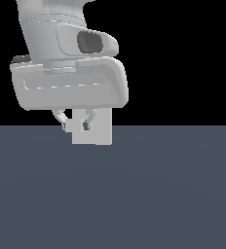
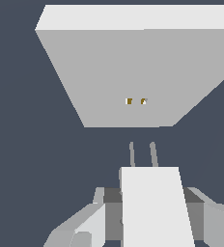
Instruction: Plug the charger into the wall socket.
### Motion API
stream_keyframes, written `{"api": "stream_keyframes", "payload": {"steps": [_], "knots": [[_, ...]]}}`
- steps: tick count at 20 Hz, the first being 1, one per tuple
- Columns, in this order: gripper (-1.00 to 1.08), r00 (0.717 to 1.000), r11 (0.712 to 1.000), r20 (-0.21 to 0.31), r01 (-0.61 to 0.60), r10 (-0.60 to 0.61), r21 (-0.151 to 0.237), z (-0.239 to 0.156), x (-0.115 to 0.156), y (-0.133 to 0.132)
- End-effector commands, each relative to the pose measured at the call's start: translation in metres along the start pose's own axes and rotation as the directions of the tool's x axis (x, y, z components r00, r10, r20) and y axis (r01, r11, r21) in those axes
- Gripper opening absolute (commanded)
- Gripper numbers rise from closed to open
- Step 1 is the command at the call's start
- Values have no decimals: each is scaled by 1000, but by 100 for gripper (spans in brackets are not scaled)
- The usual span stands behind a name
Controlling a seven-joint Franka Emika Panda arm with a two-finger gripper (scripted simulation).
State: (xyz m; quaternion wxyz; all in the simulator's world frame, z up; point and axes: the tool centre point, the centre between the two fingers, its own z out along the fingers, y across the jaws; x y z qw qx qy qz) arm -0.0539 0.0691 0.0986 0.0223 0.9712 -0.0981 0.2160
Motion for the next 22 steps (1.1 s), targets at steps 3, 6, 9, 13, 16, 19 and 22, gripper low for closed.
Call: {"api": "stream_keyframes", "payload": {"steps": [3,6,9,13,16,19,22], "knots": [[-100,1000,1000,1,7,-7,3,-2,1,0],[-100,1000,1000,1,7,-7,3,-2,1,0],[-100,1000,1000,1,7,-7,3,-1,2,0],[-100,1000,1000,1,6,-6,4,1,7,0],[-100,1000,1000,2,6,-6,4,4,14,0],[-100,1000,1000,2,5,-5,5,9,24,-1],[-100,1000,1000,3,5,-5,5,14,33,-1]]}}
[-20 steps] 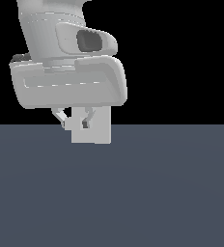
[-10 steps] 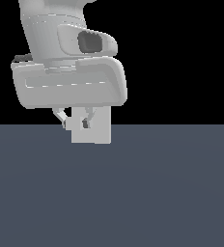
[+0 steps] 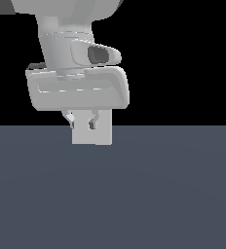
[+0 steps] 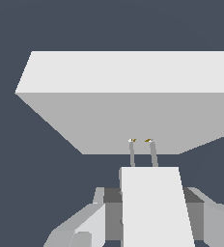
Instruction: Plug the charger into the wall socket.
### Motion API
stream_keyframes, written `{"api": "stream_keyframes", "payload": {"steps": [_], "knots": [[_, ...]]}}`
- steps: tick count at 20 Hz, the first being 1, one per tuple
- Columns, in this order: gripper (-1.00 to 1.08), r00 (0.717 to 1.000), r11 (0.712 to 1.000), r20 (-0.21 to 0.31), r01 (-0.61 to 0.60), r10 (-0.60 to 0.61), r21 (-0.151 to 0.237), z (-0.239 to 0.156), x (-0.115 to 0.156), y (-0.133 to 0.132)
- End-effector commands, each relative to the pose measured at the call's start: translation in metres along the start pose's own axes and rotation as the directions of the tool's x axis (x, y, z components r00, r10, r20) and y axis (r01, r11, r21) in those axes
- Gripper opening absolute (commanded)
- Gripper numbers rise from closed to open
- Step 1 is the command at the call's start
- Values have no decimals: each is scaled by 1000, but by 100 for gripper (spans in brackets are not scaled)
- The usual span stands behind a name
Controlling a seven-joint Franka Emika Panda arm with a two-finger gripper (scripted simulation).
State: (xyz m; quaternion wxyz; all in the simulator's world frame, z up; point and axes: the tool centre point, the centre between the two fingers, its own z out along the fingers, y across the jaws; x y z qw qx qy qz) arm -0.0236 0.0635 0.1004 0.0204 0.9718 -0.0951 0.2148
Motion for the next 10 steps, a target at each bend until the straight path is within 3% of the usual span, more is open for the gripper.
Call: {"api": "stream_keyframes", "payload": {"steps": [1,10], "knots": [[-100,1000,1000,0,0,0,1,3,7,0],[-100,1000,1000,1,1,-1,0,8,17,0]]}}
